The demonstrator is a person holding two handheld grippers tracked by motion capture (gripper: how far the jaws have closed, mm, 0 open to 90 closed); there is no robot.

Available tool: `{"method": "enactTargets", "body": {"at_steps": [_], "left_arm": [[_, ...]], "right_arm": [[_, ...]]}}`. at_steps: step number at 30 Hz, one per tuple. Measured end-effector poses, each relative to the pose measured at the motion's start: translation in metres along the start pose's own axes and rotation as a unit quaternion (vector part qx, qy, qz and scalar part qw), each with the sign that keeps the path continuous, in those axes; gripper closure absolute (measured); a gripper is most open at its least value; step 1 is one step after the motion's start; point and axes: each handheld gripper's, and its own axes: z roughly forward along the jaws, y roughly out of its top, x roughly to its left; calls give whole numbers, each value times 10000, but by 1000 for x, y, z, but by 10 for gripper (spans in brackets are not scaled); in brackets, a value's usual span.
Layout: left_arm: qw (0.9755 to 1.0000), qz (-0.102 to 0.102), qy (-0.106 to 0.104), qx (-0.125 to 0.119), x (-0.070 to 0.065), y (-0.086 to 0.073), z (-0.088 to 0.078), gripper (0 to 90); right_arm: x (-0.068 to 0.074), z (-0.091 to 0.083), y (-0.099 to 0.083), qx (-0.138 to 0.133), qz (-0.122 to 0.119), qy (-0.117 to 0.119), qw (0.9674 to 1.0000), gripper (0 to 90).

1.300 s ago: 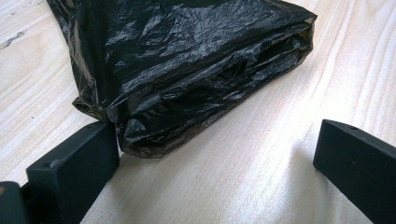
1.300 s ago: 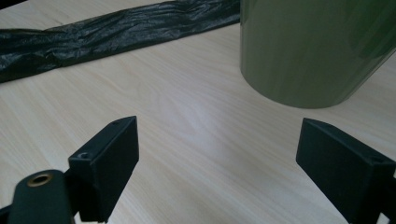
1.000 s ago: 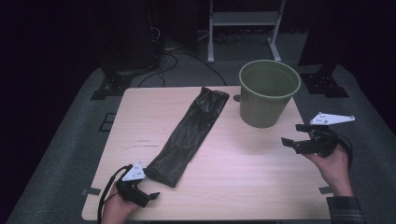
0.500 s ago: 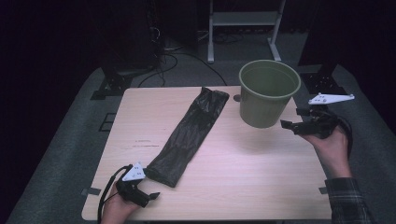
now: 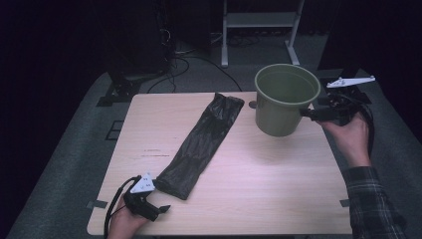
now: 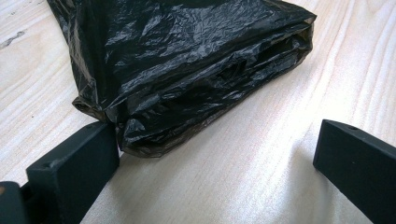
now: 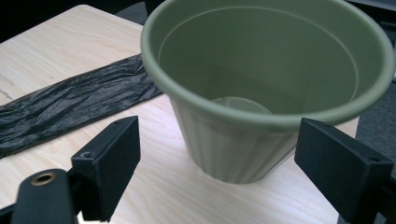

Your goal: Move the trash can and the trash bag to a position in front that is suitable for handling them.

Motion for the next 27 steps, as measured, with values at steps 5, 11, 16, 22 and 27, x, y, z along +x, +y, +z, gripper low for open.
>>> {"method": "enactTargets", "body": {"at_steps": [5,11,16,22,27], "left_arm": [[10000,-7,3,-8,0,0,0,0],[10000,-1,5,0,0,0,0,0],[10000,-3,9,-2,0,0,0,0],[10000,-11,3,-4,-1,0,0,0],[10000,-11,2,-4,-1,0,0,0]], "right_arm": [[-11,9,10,58,118,-99,9999,131],[-20,14,16,116,215,-198,9995,131],[-30,21,21,200,338,-335,9987,131],[-42,30,22,274,504,-445,9974,130],[-48,41,22,374,553,-504,9965,134]]}}
